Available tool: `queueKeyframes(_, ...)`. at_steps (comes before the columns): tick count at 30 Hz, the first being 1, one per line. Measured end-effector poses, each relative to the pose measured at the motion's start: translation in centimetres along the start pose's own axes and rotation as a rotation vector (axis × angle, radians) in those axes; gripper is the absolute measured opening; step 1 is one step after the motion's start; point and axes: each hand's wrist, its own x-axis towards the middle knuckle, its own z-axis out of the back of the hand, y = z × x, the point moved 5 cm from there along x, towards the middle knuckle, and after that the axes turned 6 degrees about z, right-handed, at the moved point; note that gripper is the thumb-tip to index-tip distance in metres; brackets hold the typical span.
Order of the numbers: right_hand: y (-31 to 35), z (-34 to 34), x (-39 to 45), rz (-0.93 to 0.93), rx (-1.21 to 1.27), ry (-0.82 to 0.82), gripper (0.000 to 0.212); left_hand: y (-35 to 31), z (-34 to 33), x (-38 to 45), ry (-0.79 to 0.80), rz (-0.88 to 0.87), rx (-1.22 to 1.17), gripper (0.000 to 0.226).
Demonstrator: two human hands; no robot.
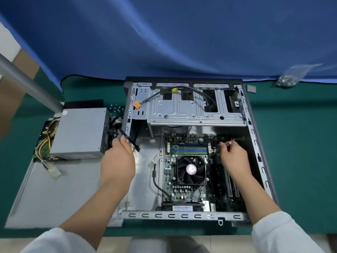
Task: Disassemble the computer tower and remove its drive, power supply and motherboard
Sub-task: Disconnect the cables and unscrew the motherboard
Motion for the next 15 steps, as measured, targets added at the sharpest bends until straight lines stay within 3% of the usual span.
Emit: queueKeyframes(15,-0.39,-0.2,0.16,-0.018,0.047,-0.019,0.016,-0.13,0.21,-0.23,0.028,0.041,0.008,0.044)
